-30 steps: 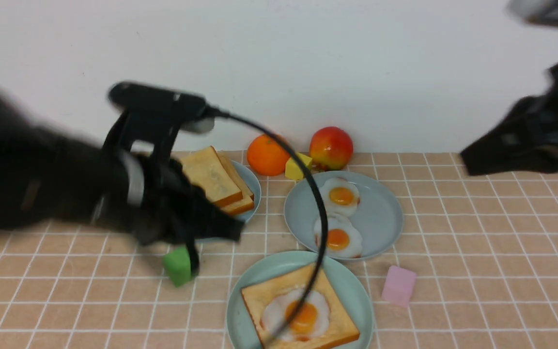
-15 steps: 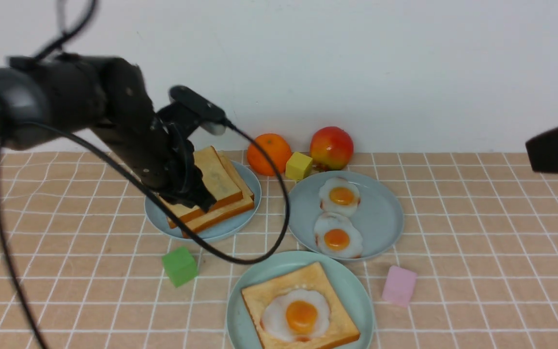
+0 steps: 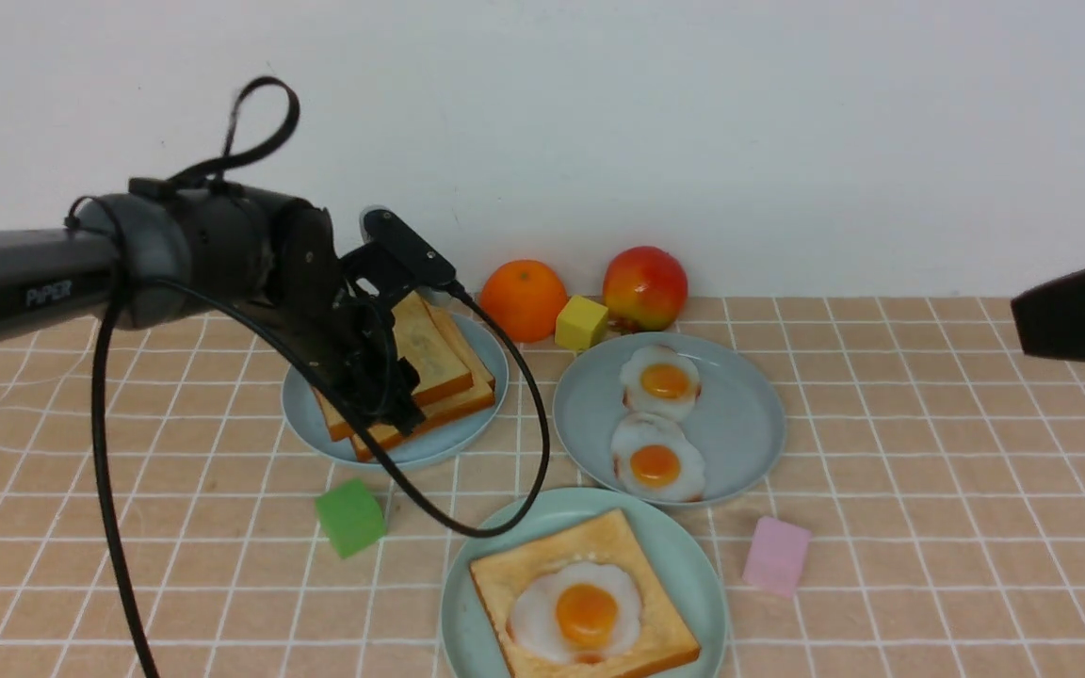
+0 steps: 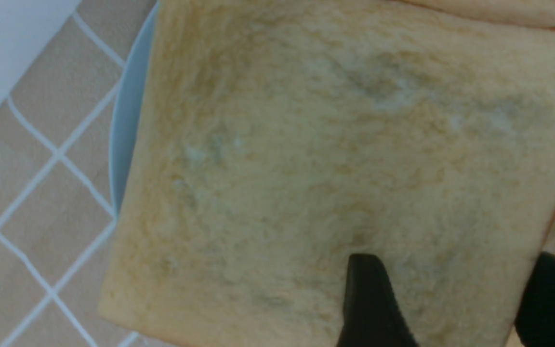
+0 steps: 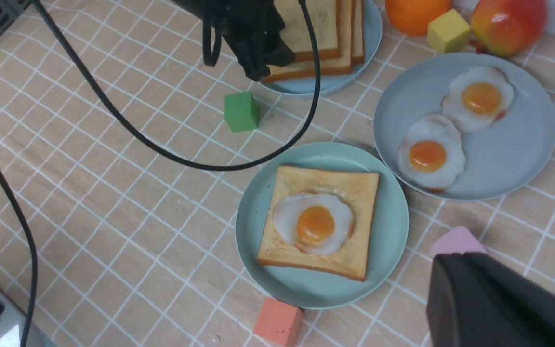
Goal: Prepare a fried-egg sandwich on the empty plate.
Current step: Use the left arm to grab a slice of bread, then use the left arm to place a slice of bread on the fried egg in the middle
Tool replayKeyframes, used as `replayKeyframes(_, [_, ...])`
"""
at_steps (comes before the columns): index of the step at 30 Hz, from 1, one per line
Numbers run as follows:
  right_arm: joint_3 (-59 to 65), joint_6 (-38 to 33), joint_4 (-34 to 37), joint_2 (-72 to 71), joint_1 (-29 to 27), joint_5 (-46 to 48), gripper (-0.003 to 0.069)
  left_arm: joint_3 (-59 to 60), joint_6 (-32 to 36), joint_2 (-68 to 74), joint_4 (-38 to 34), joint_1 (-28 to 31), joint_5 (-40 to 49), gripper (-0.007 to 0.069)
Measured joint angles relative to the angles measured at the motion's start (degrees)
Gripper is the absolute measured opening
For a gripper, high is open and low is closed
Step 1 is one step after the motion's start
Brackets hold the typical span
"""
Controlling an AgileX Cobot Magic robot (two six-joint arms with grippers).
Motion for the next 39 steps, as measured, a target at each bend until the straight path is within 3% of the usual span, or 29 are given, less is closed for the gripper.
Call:
replayKeyframes(5, [0.0,0.0,0.1,0.0,0.0,-0.1,0.0018,-0.5,0.0,1.1,0.4,0.0,-1.5,0.0363])
replayKeyframes(14, [0.0,0.0,0.4,0.0,0.0,0.0,0.0029,-0.6,0.8,-0.6,0.7,-0.3,-0.4,0.0052])
replayKeyframes(21, [0.0,0.0,1.6,0.0,0.0,0.3,0.0032,-0.3,-2.1,-8.5,1.5,-1.4,3.3,0.0036])
replayKeyframes(27, [0.0,0.0,1.7,0.0,0.0,0.6,0.0032,1.7,-12.8,-19.0,2.1,-11.3,14.7,0.0036])
replayKeyframes(31, [0.0,0.0,2.3,-0.1,0.0,0.8,0.0036,9.0,-19.1,-23.3,4.4,-26.4,17.9,0.0036])
replayKeyframes(34, [0.0,0.0,3.3,-0.1,0.0,1.0,0.0040,11.4,-23.5,-22.4,7.7,-32.1,17.1,0.0036])
replayKeyframes(39, [0.0,-0.1,5.9,-1.5,0.0,4.6,0.0047,12.4,-28.7,-17.2,12.2,-35.6,14.7,0.0036])
